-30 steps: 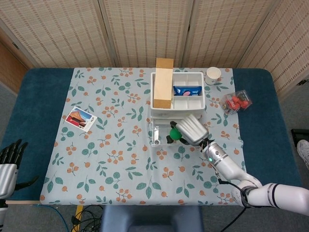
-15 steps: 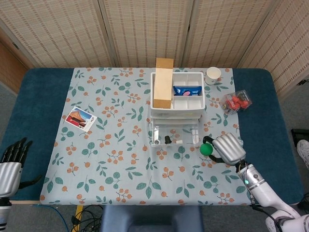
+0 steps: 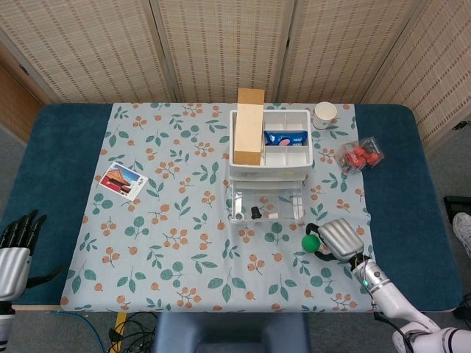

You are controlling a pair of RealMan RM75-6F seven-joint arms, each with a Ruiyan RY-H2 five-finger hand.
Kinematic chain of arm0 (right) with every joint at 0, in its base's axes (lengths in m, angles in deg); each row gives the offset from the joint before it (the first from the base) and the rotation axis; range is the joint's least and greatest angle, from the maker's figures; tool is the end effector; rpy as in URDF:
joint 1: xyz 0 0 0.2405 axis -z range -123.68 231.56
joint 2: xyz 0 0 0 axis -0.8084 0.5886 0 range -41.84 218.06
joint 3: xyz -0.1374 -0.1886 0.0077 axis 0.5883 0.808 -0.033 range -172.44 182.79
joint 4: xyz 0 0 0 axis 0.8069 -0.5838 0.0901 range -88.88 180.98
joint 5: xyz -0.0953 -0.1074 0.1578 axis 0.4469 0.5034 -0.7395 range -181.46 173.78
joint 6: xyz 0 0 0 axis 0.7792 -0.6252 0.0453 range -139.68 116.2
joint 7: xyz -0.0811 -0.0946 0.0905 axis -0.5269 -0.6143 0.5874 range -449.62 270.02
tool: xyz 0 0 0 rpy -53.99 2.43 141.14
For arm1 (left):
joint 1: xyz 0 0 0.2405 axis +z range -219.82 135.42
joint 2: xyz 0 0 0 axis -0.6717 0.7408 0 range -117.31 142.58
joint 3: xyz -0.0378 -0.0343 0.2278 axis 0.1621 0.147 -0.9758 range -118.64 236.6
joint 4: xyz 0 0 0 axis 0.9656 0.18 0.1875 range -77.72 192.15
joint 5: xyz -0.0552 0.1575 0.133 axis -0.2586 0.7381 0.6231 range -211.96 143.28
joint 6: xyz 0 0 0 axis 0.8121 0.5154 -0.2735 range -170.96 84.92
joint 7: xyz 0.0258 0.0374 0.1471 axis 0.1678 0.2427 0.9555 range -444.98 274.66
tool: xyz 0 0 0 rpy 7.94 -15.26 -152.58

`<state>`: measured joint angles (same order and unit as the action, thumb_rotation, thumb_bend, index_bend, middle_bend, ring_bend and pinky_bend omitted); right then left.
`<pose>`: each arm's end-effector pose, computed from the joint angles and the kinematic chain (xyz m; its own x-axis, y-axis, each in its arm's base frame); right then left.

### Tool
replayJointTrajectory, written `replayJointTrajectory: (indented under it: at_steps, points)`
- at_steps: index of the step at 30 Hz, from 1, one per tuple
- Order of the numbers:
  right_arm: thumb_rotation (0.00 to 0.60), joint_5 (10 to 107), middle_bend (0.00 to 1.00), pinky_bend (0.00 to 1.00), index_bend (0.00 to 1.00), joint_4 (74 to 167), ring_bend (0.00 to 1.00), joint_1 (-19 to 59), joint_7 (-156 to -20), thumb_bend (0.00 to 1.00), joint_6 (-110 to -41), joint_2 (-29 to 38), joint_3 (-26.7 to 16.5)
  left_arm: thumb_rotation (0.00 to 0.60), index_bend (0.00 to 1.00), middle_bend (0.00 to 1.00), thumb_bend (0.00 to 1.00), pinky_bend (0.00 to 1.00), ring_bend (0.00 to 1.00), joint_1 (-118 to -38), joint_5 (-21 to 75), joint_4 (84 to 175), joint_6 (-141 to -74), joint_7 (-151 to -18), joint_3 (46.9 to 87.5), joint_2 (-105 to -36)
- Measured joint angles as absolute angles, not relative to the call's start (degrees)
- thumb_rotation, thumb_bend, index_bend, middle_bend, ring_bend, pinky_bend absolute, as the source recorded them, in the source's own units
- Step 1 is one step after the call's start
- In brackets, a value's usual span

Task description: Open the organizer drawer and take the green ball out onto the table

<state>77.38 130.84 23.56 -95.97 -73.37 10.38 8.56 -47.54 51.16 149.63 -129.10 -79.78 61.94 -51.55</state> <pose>-0.2303 -0.2705 0.0158 0.5192 -0.3143 0.7947 -0.8349 -0.3851 0.3932 -0.2899 0.1923 0.1489 0.4766 -0.0208 0.8789 0.8789 -0.0075 -0.4769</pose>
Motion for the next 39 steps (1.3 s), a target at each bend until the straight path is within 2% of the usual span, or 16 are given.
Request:
replayJointTrajectory:
  at_steps: [6, 10, 17, 25, 28, 31, 32, 33, 34, 36, 38, 39]
  points:
    - [0.6, 77.3, 0.9, 1.0, 0.47, 126.9, 0.98, 23.1, -95.6, 0.32, -71.4, 6.5, 7.3, 0.6, 0.03, 0.0, 0.0, 0.08, 0.02, -47.3, 50.9, 149.4, -129.3, -80.2, 62.0, -51.2]
    - [0.6, 77.2, 0.9, 1.0, 0.4, 126.1, 0.98, 22.9, -94.8, 0.32, -70.1, 5.7, 6.7, 0.6, 0.03, 0.0, 0.0, 0.08, 0.02, -47.2, 50.8, 149.4, -129.3, -80.2, 61.9, -51.2]
    - [0.6, 78.0, 0.9, 1.0, 0.26, 126.8, 0.98, 23.8, -93.8, 0.32, -70.9, 7.3, 6.8, 0.6, 0.03, 0.0, 0.0, 0.08, 0.02, -47.4, 50.9, 149.7, -129.1, -79.8, 62.0, -50.9]
    - [0.6, 79.5, 0.87, 1.0, 0.25, 130.1, 0.97, 26.5, -93.3, 0.32, -75.5, 11.3, 7.2, 0.6, 0.03, 0.0, 0.0, 0.08, 0.02, -47.8, 51.4, 150.2, -129.1, -79.4, 62.2, -50.7]
    - [0.6, 80.8, 0.85, 1.0, 0.25, 131.8, 0.93, 28.5, -92.5, 0.32, -79.7, 13.6, 7.5, 0.6, 0.03, 0.0, 0.0, 0.08, 0.02, -47.9, 51.4, 150.4, -128.9, -79.3, 62.2, -50.6]
    - [0.6, 82.0, 0.74, 0.99, 0.25, 134.0, 0.79, 31.1, -91.9, 0.32, -85.1, 16.6, 7.6, 0.6, 0.03, 0.0, 0.0, 0.08, 0.02, -48.2, 51.6, 150.7, -128.6, -78.9, 62.2, -50.7]
    - [0.6, 82.3, 0.66, 0.94, 0.25, 135.1, 0.72, 32.4, -92.0, 0.32, -87.4, 18.2, 7.5, 0.6, 0.03, 0.0, 0.0, 0.08, 0.02, -48.4, 51.8, 150.8, -128.5, -78.8, 62.2, -50.8]
    - [0.6, 82.4, 0.55, 0.82, 0.25, 136.1, 0.61, 33.4, -92.2, 0.32, -89.0, 19.4, 7.5, 0.6, 0.03, 0.0, 0.0, 0.08, 0.02, -48.5, 51.9, 150.9, -128.5, -78.7, 62.2, -51.0]
    - [0.6, 82.4, 0.49, 0.73, 0.24, 137.2, 0.54, 34.4, -92.5, 0.32, -90.4, 20.7, 7.5, 0.6, 0.03, 0.0, 0.0, 0.08, 0.02, -48.6, 52.1, 151.1, -128.4, -78.5, 62.3, -51.1]
    - [0.6, 82.1, 0.34, 0.48, 0.2, 140.0, 0.33, 36.4, -93.4, 0.32, -92.7, 23.8, 7.5, 0.6, 0.03, 0.0, 0.0, 0.08, 0.02, -48.8, 52.3, 151.4, -128.4, -78.1, 62.3, -51.3]
    - [0.6, 81.5, 0.19, 0.22, 0.11, 142.7, 0.1, 38.0, -94.3, 0.32, -93.7, 26.5, 7.6, 0.6, 0.03, 0.0, 0.0, 0.08, 0.02, -49.0, 52.7, 152.0, -128.5, -77.4, 62.3, -51.5]
    - [0.6, 81.2, 0.14, 0.14, 0.08, 143.8, 0.04, 38.5, -94.5, 0.32, -93.7, 27.7, 7.7, 0.6, 0.03, 0.0, 0.0, 0.08, 0.02, -49.0, 53.0, 152.3, -128.5, -77.1, 62.3, -51.6]
